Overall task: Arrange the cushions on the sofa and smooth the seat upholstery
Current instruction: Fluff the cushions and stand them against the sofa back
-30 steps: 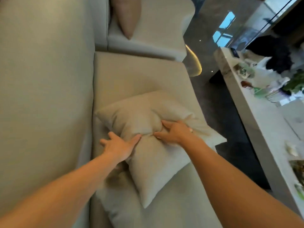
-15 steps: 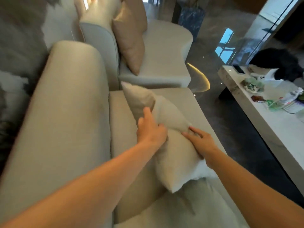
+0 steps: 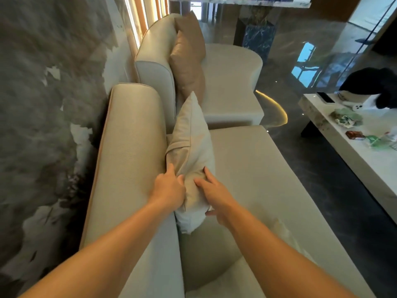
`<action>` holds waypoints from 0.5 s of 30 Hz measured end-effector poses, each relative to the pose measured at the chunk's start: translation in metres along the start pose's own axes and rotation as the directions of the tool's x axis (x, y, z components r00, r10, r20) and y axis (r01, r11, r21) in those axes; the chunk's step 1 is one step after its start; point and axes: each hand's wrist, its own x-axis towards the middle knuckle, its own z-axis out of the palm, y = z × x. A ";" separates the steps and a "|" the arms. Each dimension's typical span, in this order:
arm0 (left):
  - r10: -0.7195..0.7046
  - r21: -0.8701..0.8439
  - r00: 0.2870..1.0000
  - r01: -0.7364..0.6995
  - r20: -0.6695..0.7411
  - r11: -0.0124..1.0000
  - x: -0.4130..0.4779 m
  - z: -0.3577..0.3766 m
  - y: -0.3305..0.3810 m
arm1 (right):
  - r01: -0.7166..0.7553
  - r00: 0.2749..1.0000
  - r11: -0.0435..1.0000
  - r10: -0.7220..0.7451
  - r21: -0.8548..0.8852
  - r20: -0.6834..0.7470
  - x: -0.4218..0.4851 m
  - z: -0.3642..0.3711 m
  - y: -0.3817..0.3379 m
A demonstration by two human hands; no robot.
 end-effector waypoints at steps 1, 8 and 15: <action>-0.022 -0.076 0.999 0.024 0.028 0.997 -0.007 0.002 0.002 | -0.015 1.000 1.000 0.015 -0.010 -0.001 -0.005 -0.005 -0.001; -0.014 -0.087 0.999 0.010 -0.040 0.996 -0.060 0.015 0.019 | 0.051 0.998 0.963 -0.062 -0.266 -0.030 -0.057 -0.045 -0.007; -0.158 -0.053 0.986 0.155 -0.050 0.986 -0.117 0.055 0.047 | 0.061 0.993 0.864 -0.105 -0.500 -0.060 -0.131 -0.136 0.036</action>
